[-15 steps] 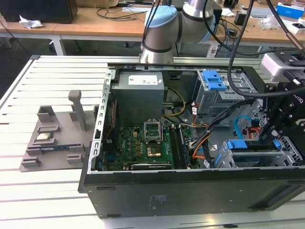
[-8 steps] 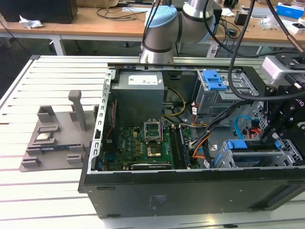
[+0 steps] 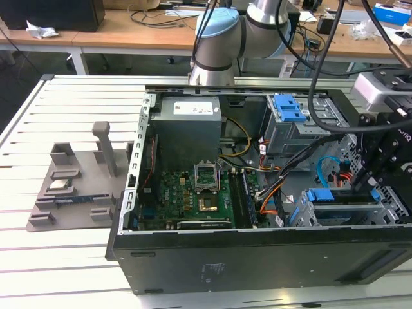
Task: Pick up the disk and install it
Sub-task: 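Insert the first disk wire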
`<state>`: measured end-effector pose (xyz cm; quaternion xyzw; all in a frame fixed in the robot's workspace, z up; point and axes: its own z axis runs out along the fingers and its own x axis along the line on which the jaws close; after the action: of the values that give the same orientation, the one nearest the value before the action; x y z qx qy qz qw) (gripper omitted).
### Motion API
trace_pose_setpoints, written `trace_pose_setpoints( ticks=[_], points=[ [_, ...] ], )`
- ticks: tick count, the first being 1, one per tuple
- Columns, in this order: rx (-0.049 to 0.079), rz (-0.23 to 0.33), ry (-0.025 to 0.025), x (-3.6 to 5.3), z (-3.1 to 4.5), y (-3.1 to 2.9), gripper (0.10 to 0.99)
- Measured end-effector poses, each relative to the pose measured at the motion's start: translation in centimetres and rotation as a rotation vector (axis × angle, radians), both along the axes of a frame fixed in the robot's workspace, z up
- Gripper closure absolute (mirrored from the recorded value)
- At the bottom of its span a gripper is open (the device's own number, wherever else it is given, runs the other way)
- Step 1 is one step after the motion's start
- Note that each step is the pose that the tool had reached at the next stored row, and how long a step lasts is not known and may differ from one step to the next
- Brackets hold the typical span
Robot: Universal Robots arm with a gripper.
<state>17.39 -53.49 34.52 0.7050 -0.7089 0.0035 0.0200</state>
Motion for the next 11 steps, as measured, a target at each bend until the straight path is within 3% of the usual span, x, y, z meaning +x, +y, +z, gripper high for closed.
trace_pose_setpoints(
  ticks=[4, 11],
  points=[
    [0.000, -0.012, 0.0034, 0.10, -0.24, 0.02, 0.918],
    [0.001, -0.013, 0.0043, 0.28, -0.45, 0.02, 0.918]
  ],
)
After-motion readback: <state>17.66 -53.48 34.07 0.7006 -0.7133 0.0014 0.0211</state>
